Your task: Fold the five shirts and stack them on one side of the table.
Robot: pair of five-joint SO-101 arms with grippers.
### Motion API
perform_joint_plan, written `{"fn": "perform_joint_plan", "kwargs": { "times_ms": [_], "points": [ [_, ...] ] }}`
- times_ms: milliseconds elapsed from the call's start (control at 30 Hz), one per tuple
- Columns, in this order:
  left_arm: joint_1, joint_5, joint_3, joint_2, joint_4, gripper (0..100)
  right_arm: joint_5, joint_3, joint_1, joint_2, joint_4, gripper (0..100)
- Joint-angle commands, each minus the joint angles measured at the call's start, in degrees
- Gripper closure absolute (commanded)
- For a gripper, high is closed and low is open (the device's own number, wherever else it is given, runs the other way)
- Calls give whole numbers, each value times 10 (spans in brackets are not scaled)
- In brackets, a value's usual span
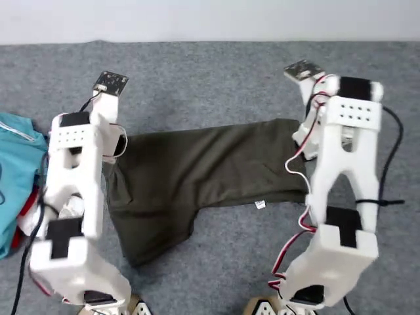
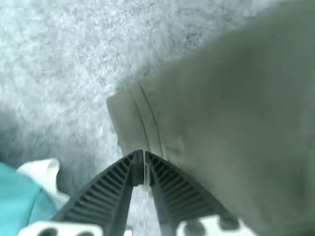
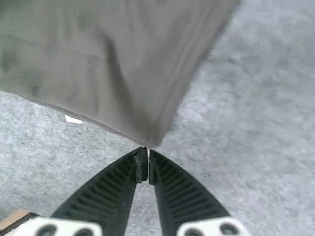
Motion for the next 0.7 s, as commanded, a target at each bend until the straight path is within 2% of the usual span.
{"fn": "perform_joint_plan", "kwargs": {
  "times_ms": [0,433,667],
  "points": [
    [4,5,-72,62,9,992,-7,-12,18,-67,23,989],
    [3,3,-356,275,84,993,-6,27,48,-160,24,989],
    [4,2,-491,301,215,994,-6,123,48,-209,23,989]
  ]
}}
